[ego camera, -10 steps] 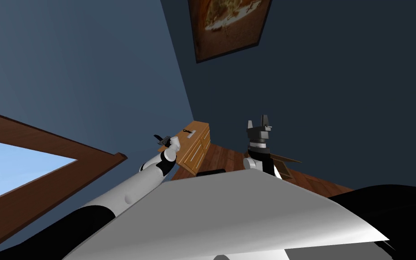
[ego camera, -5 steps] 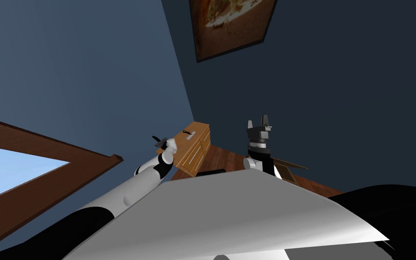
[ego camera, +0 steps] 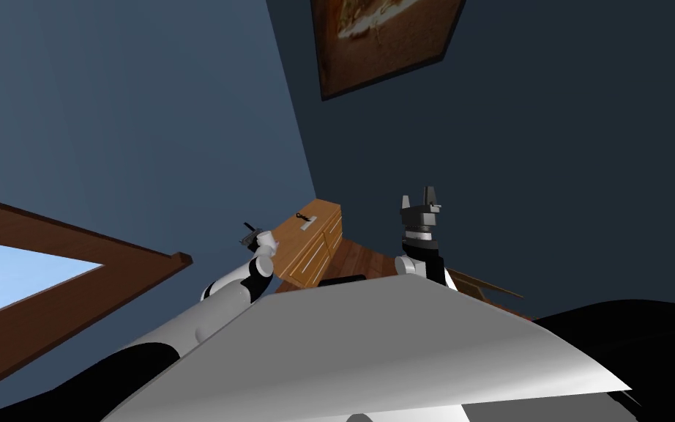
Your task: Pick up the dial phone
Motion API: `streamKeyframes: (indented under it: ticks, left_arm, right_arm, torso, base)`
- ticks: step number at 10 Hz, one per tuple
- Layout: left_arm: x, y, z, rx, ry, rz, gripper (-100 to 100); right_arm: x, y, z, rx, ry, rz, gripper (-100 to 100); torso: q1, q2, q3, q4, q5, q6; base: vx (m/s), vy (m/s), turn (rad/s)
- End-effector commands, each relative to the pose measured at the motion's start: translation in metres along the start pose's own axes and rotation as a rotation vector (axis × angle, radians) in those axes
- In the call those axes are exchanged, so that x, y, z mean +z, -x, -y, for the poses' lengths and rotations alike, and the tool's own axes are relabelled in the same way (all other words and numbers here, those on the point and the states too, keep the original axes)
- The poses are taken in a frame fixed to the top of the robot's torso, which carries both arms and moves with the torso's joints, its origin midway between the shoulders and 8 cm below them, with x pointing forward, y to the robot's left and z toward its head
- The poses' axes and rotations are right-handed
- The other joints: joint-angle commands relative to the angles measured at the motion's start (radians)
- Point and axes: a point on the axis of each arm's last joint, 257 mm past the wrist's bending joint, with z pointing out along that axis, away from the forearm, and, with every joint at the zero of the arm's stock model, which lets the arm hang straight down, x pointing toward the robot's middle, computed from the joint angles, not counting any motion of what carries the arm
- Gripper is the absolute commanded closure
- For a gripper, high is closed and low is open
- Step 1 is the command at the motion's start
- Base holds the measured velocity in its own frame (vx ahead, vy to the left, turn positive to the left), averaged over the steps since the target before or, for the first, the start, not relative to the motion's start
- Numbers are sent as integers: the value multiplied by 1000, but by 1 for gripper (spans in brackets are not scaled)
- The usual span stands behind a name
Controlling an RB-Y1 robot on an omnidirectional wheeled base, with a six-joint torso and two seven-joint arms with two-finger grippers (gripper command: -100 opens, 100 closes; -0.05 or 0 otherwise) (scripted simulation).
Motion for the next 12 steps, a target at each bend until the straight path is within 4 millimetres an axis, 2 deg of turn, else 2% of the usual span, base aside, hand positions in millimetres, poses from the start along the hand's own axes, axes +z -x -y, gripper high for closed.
streamKeyframes:
  ticks: [1, 2, 3, 4, 5, 6, 7, 8, 9, 10, 12]
  left_arm:
    - [14, -10, 20, 0, 13, -18, -100]
    - [15, 2, 30, -8, 21, 0, -100]
    - [27, -16, 46, 5, 29, -31, -100]
    - [26, -2, 50, 4, 39, -2, -100]
    - [27, 0, 55, -3, 45, -2, -100]
    - [37, -16, 69, 10, 60, -27, -100]
    - [36, -5, 77, 3, 74, -7, -100]
    - [43, -26, 86, 5, 99, -41, -100]
    - [44, -13, 95, 9, 106, -16, -100]
    - [49, -37, 101, 19, 135, -53, -100]
    - [47, -16, 112, 26, 154, -15, -100]
  right_arm:
    - [0, 0, 0, 0, 0, 0, 0]
    - [0, 0, 0, 0, 0, 0, 0]
    - [0, 0, 0, 0, 0, 0, 0]
    - [0, 0, 0, 0, 0, 0, 0]
    - [0, 0, 0, 0, 0, 0, 0]
    - [0, 0, 0, 0, 0, 0, 0]
    - [0, 0, 0, 0, 0, 0, 0]
    - [0, 0, 0, 0, 0, 0, 0]
    - [0, 0, 0, 0, 0, 0, 0]
    - [0, 0, 0, 0, 0, 0, 0]
    - [0, 0, 0, 0, 0, 0, 0]
  torso:
    - [0, 0, 0, 0, 0, 0]
    - [-1, -3, -1, 0, -1, -3]
    - [0, -3, -2, 0, -1, -2]
    - [-2, -4, -2, -1, -1, -3]
    - [0, -1, -1, 0, -1, -2]
    - [5, 4, 2, 1, 0, -2]
    - [3, 2, 1, 1, 0, -3]
    - [2, 1, 1, 0, 0, -2]
    - [0, 0, 0, 0, -1, -3]
    - [0, 0, 0, 0, -2, -2]
    - [1, -2, -1, 0, -1, -2]
  base:
    - [187, -137, 172]
    - [188, -147, 94]
    - [208, -182, 158]
    - [144, -141, 116]
    - [45, -51, -7]
    - [121, -116, 138]
    - [123, -128, 134]
    - [149, -166, 178]
    - [146, -164, 89]
    - [184, -171, 157]
    - [117, -97, 48]
